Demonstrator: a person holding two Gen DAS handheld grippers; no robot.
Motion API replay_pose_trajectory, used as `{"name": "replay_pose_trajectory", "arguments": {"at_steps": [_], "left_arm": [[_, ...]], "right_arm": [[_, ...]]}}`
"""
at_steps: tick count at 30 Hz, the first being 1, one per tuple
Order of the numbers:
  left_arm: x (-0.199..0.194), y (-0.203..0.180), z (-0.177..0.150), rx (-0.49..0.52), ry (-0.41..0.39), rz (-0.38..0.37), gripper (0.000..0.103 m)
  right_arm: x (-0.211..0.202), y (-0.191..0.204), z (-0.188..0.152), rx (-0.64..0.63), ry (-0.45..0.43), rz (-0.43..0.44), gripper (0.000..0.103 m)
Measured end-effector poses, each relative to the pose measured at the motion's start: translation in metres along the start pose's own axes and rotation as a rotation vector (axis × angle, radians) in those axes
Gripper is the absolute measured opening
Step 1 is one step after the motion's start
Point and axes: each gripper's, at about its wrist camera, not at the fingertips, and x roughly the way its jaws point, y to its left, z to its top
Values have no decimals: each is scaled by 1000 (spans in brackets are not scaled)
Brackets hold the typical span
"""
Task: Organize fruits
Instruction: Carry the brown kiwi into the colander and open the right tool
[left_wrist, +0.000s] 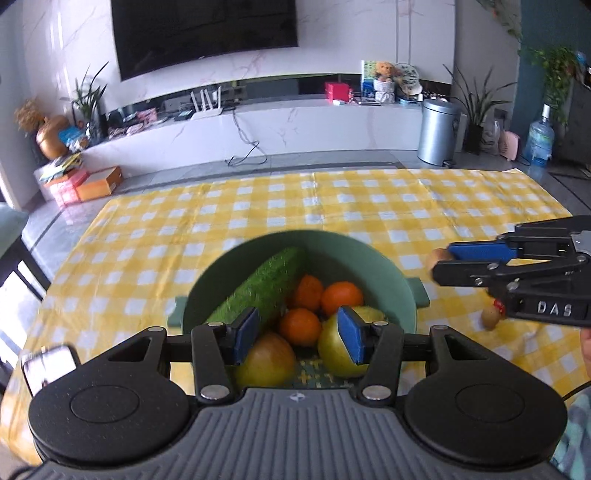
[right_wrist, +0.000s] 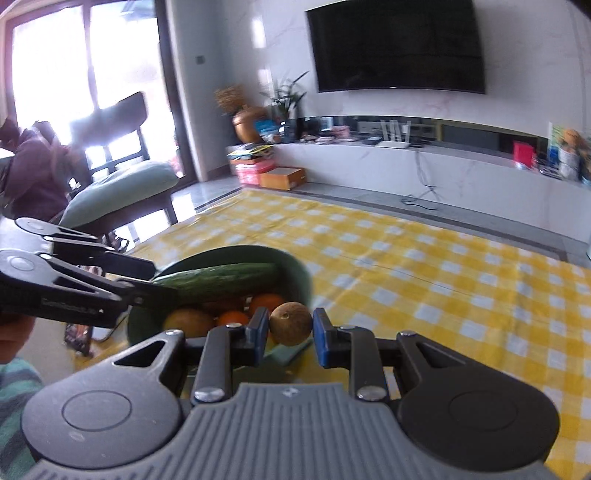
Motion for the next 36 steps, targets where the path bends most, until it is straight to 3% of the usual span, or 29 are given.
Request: {"name": "replay_pose_trajectory", "arguments": {"at_steps": [5, 13, 19, 29, 36], "left_arm": [[-2, 6, -8, -36, 17, 73, 51], [-14, 8, -10, -48, -15, 44, 47], [-20, 13, -12, -79, -37, 11, 47], [-26, 22, -13, -129, -50, -13, 47], [-32, 17, -11, -121, -60, -14, 47]], "right_arm": [[18, 32, 2, -89, 79, 59, 22], [47, 59, 6, -127, 202, 96, 22], [65, 69, 11, -87, 267, 101, 22], [77, 79, 6, -80, 330, 63, 23], [69, 75, 7, -60, 310, 55, 29]]}}
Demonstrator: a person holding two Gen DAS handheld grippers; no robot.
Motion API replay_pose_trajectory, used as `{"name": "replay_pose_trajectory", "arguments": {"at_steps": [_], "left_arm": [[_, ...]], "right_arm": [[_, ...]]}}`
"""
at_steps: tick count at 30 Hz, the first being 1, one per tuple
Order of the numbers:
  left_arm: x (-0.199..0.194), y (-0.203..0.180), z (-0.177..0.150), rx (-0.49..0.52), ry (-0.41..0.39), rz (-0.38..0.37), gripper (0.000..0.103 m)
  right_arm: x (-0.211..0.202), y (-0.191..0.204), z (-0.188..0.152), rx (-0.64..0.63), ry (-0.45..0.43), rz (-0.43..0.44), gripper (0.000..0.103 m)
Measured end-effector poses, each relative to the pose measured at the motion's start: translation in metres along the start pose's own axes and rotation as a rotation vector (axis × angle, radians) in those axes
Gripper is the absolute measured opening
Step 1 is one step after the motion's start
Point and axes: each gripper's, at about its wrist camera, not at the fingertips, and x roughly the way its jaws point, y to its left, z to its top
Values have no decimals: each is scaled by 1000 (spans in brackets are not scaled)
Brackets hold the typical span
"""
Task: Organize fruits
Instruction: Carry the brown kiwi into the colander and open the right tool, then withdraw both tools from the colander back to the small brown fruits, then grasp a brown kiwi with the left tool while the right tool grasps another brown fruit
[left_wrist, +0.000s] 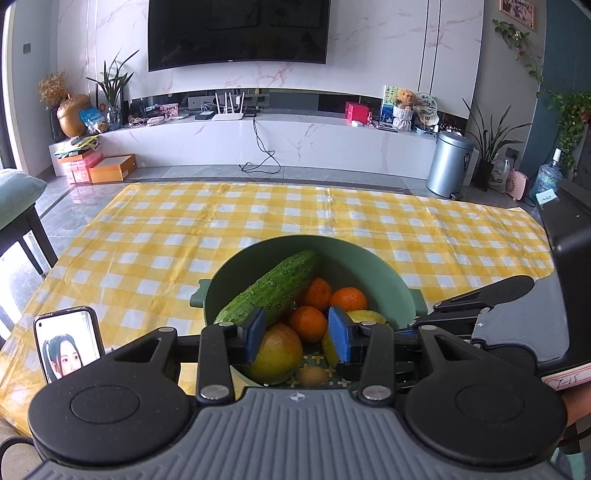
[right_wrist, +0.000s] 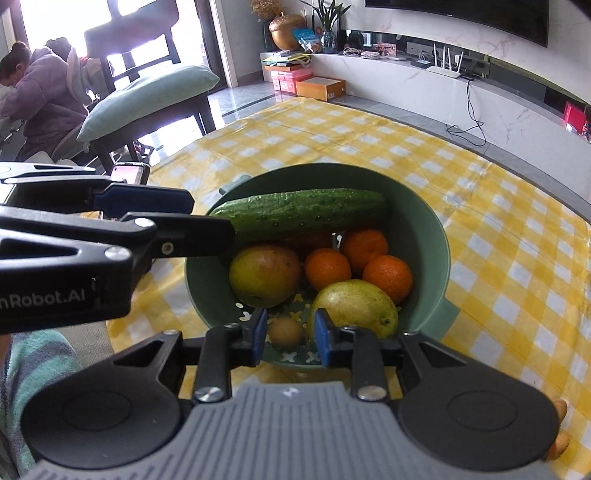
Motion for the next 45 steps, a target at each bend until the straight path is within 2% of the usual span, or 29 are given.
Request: {"name": "replay_pose_trajectory", "arguments": {"at_steps": [1, 5, 9, 13, 19, 21, 24, 33, 36, 45], "left_arm": [[-1, -1, 1, 1, -3, 0, 47], [-9, -8, 5, -6, -30, -18, 47], [-16, -22, 11, -3, -60, -51, 50], [-20, -43, 16, 24, -69, -84, 52], [-19, -79, 21, 19, -44, -201, 52], [-17, -94, 21, 29, -34, -219, 52], [-14, -115, 20, 51, -23, -245, 52], [6, -156, 1, 166, -12, -294, 52], [15, -163, -8, 193, -6, -300, 52], [57, -183, -40, 280, 63, -253, 52]], "right_arm": [[-4, -1, 0, 1, -10, -4, 33], [-24, -6, -3, 6, -56, -35, 34], [-52, -18, -12, 31, -114, -98, 40], [-83, -35, -27, 77, -164, -163, 41], [-121, -67, -57, 145, -204, -262, 43], [-130, -80, -68, 181, -207, -280, 43], [-140, -97, -83, 235, -213, -302, 50], [-148, -131, -125, 326, -207, -390, 53], [-143, -139, -135, 370, -194, -392, 53], [-118, -154, -138, 410, -122, -399, 52]]}}
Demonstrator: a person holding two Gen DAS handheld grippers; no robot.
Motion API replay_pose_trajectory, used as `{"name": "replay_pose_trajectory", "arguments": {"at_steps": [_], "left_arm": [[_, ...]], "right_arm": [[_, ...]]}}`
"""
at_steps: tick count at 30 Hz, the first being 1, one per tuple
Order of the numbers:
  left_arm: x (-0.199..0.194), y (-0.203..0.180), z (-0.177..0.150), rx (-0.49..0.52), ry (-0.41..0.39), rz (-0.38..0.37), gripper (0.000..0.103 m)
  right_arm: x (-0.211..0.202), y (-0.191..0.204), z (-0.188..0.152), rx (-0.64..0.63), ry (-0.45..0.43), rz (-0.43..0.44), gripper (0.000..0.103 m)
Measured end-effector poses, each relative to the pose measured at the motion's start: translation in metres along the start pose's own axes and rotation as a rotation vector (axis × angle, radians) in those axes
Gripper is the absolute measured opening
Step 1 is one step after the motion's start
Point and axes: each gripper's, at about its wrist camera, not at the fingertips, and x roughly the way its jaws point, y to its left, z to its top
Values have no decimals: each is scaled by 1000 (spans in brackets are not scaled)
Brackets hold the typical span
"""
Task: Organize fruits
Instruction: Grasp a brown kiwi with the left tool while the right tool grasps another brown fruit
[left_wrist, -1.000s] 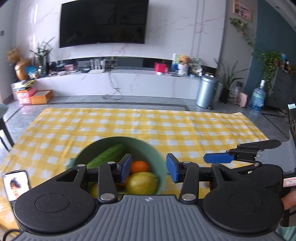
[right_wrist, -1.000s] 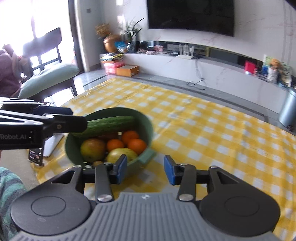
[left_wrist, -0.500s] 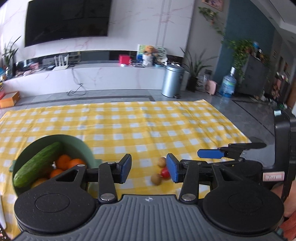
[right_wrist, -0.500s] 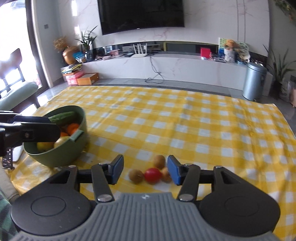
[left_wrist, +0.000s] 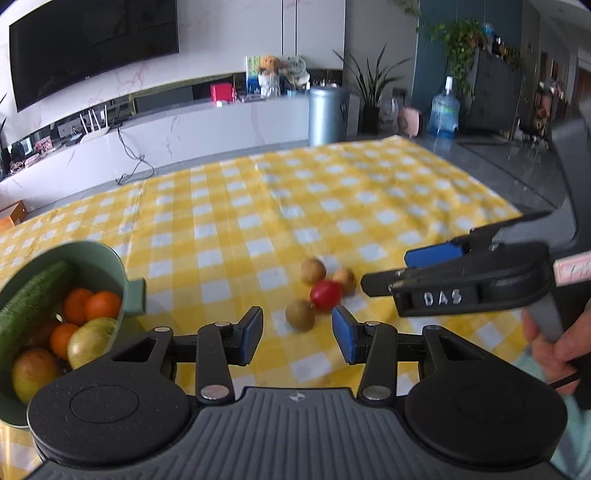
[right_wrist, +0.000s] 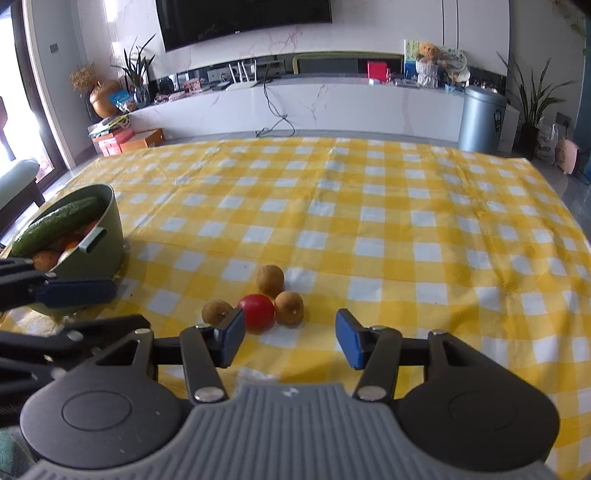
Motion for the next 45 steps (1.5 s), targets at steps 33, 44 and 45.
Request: {"name": "replay_pose_trajectory", "arguments": {"at_steps": [33, 44, 45], "left_arm": [[65, 7, -8, -67, 38, -32, 44], [66, 9, -9, -90, 46, -54, 30], [66, 9, -10, -93, 47, -49, 30]], "right_arm": [[63, -53, 5, 470, 95, 183, 27], [64, -50, 6, 447, 97, 179, 20], [64, -50, 6, 441, 95, 175, 20]]}}
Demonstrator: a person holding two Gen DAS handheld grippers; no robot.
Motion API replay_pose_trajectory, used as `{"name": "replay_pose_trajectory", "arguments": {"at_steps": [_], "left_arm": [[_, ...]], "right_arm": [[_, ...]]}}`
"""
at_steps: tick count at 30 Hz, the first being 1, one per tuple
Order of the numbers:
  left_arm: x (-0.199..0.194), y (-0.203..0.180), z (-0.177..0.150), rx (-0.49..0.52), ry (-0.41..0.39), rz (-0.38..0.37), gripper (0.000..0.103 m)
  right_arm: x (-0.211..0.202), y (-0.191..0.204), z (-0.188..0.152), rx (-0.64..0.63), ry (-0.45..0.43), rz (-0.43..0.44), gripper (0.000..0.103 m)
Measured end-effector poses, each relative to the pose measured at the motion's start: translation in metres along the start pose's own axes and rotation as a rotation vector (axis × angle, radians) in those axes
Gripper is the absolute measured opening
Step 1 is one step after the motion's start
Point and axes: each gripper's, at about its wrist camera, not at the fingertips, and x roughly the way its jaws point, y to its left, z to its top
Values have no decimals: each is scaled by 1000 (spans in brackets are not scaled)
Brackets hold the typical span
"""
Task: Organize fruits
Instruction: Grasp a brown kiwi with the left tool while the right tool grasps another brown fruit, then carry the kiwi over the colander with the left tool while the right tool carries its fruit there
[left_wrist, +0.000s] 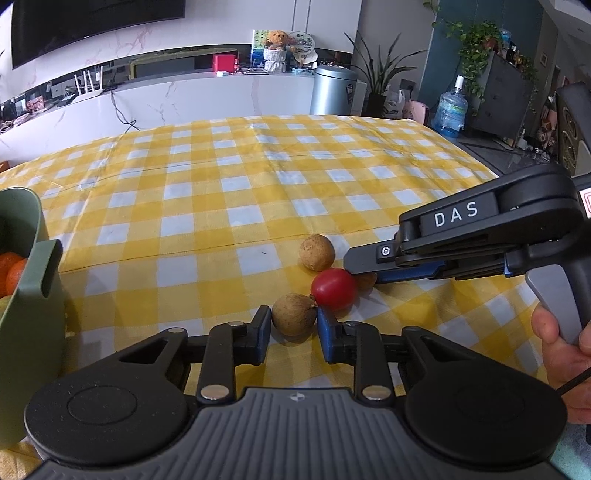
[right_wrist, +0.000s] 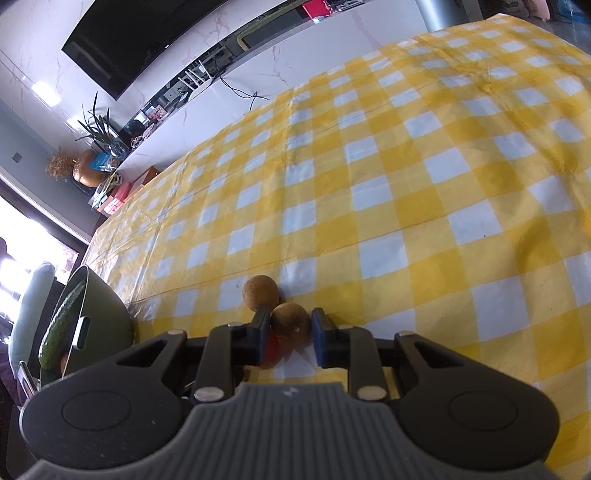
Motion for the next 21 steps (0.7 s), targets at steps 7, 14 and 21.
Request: {"name": "replay_pose_trajectory", "arguments": {"at_steps": [7, 14, 21], "left_arm": [[-19, 0, 7, -11, -24, 22, 30], [-62, 0, 23, -6, -60, 47, 30], [-109, 15, 36, -30, -87, 93, 30]], "right_arm": [[-8, 7, -1, -42, -41, -6, 20], [-29, 28, -7, -157, -127, 43, 20], [-51, 57, -25, -273, -183, 104, 20]]}}
